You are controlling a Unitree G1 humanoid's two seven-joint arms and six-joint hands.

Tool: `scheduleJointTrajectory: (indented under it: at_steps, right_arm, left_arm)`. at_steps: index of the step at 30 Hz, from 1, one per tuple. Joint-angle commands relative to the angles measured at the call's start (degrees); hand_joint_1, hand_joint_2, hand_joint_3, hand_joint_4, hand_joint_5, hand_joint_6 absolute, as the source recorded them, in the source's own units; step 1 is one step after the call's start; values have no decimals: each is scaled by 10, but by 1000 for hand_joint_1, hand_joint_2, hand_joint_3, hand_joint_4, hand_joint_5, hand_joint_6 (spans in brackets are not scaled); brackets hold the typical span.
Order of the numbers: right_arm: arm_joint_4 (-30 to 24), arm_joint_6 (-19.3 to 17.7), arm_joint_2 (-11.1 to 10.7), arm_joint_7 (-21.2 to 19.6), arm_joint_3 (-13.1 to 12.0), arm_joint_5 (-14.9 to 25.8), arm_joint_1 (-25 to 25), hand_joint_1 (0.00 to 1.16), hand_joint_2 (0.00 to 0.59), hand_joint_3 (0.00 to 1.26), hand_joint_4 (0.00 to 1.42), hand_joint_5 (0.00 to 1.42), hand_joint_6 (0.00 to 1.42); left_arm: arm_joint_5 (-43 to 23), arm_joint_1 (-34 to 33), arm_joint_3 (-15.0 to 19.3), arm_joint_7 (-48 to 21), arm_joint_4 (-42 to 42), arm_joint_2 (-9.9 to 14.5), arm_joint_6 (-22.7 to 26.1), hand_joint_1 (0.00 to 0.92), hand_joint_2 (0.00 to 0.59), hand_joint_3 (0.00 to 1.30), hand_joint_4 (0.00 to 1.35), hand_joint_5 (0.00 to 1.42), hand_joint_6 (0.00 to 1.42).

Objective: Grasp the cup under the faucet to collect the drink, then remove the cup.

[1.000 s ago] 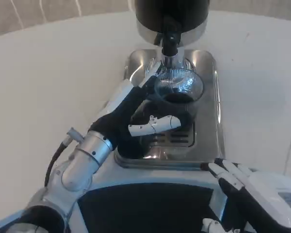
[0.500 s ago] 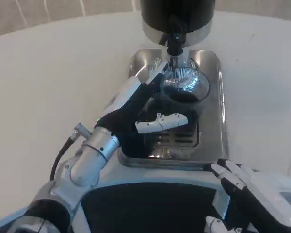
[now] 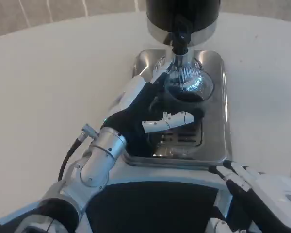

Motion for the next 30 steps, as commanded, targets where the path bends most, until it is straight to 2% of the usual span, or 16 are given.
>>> scheduleJointTrajectory:
  at_steps: [1,15,24,30]
  right_arm:
    - [-8,-4,18,-11,-4,9,13,361,526,90,0,0,0]
    - [-8,8,17,-15,-6,8,16,379,534,95,0,0,0]
    - [-8,13,19,-10,-1,5,18,384,528,95,0,0,0]
    - [-8,21,17,-8,7,-1,14,385,527,95,0,0,0]
  left_arm:
    - [10,-3,-7,-1,7,-10,12,395,70,183,240,331,279]
    - [5,3,-5,14,5,-12,15,388,74,290,282,356,279]
    - [-4,7,3,19,3,-13,14,383,81,485,358,422,300]
    - [-3,12,9,17,1,-12,13,387,84,500,373,425,301]
